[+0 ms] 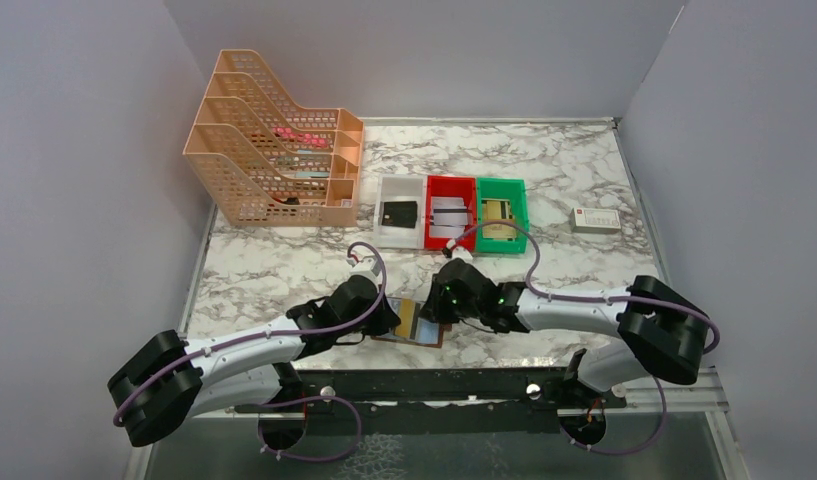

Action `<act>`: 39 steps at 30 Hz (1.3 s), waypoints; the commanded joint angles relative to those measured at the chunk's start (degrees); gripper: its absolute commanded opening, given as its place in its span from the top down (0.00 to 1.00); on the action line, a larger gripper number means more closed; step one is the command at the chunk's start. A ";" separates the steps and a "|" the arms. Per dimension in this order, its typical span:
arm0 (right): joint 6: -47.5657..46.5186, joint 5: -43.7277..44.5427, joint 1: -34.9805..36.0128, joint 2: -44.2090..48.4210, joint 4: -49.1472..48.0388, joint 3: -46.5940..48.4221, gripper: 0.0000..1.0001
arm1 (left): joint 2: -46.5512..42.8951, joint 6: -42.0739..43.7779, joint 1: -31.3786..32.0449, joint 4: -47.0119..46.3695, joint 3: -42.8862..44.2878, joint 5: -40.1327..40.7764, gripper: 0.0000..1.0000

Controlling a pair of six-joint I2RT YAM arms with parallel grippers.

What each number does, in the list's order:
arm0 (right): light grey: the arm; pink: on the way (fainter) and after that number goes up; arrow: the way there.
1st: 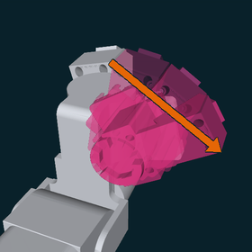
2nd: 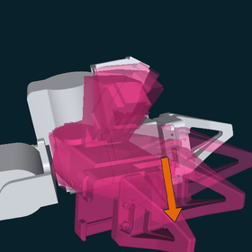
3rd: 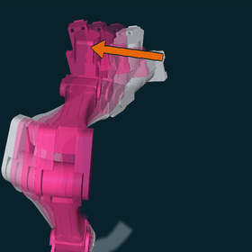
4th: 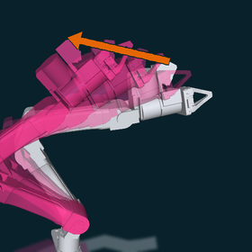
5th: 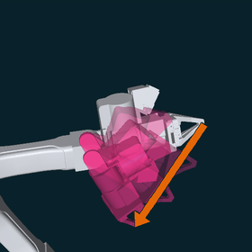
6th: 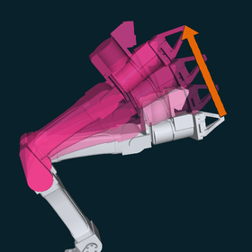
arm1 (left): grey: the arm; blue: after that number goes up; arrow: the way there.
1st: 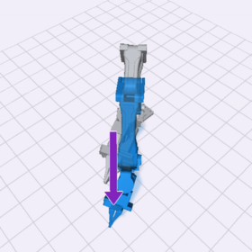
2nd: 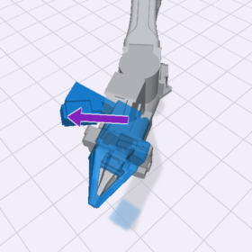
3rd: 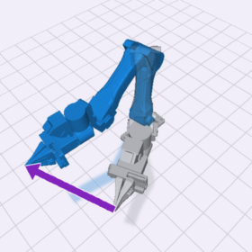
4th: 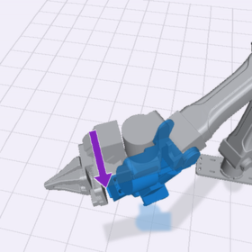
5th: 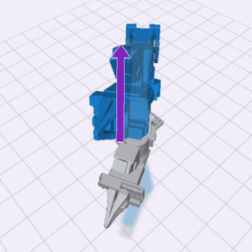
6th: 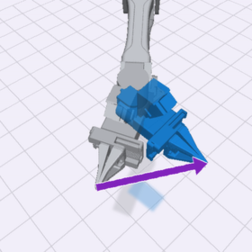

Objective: Take the credit cards out of the card holder

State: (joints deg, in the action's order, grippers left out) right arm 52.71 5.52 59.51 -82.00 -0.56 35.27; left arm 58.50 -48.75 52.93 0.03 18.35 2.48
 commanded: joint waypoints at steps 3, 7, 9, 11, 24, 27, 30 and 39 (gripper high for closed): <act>-2.95 -0.76 -0.01 -2.29 -0.59 4.83 0.73 | -0.44 0.72 -0.27 -1.20 0.95 -0.13 1.00; -0.12 -1.68 -0.05 -6.26 -2.26 3.31 0.72 | -0.21 0.75 -0.26 -1.30 0.95 -0.63 1.00; 0.90 -2.18 -0.01 -7.30 -2.89 2.34 0.72 | 0.04 0.76 -0.28 -1.61 0.93 -0.99 1.00; 1.94 -2.18 -0.06 -7.55 -3.26 0.81 0.72 | 0.28 0.70 -0.23 -2.09 0.87 -1.36 1.00; 4.24 -2.37 -0.06 -6.80 -5.86 -3.53 0.71 | 4.84 -1.69 -0.28 -11.40 -0.60 -7.37 0.85; 4.43 -2.61 0.00 -7.12 -6.18 -3.80 0.72 | 5.71 -1.78 -0.23 -12.15 -0.52 -7.67 0.85; 4.63 -2.05 -0.01 -6.65 -5.76 -4.11 0.72 | 5.25 -1.82 -0.28 -10.01 -0.10 -6.23 0.89; 4.53 2.46 -0.01 -5.02 -1.73 -3.85 0.73 | -3.61 1.77 -0.34 8.78 4.93 6.40 1.00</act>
State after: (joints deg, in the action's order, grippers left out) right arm 57.60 5.02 59.24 -86.78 -9.89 33.26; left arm 59.42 -49.60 52.62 -0.67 20.40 1.26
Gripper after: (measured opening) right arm 0.274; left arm 0.011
